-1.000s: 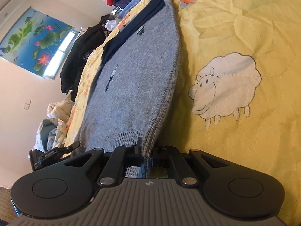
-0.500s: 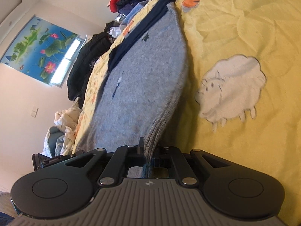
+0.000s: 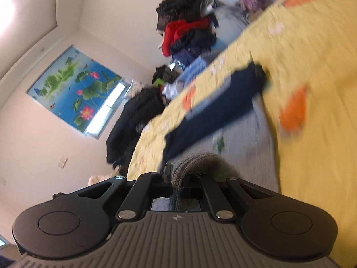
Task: Fold small clothes
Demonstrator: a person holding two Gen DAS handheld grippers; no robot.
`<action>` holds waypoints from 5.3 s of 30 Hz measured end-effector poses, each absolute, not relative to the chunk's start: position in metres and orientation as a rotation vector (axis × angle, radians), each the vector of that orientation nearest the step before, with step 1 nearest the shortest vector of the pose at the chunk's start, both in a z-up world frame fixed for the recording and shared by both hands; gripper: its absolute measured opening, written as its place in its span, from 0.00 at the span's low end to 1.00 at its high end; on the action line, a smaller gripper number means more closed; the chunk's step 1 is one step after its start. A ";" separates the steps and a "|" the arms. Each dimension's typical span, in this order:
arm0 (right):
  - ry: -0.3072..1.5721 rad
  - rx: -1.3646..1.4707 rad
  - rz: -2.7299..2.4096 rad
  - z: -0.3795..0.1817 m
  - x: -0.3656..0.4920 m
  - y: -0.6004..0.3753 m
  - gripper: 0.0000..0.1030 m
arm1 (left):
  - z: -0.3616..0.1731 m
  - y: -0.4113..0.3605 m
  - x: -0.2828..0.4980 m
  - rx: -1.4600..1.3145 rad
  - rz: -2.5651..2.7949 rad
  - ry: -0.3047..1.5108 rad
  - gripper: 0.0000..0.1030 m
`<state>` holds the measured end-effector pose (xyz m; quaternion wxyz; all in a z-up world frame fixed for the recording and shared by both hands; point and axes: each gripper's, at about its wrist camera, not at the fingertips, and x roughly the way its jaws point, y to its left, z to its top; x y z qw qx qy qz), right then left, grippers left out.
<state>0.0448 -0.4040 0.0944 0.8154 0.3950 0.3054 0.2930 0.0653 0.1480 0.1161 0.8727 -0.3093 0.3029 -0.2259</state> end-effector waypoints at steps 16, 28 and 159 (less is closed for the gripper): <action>0.761 0.969 0.388 0.020 0.310 -0.419 0.20 | 0.050 0.142 0.317 -0.651 -0.184 0.741 0.05; 0.649 0.880 0.364 0.044 0.266 -0.414 0.72 | 0.079 0.189 0.263 -0.781 -0.052 0.604 0.93; 0.576 0.187 0.242 0.065 0.061 -0.260 0.78 | 0.040 0.049 0.069 -0.035 0.079 0.681 0.82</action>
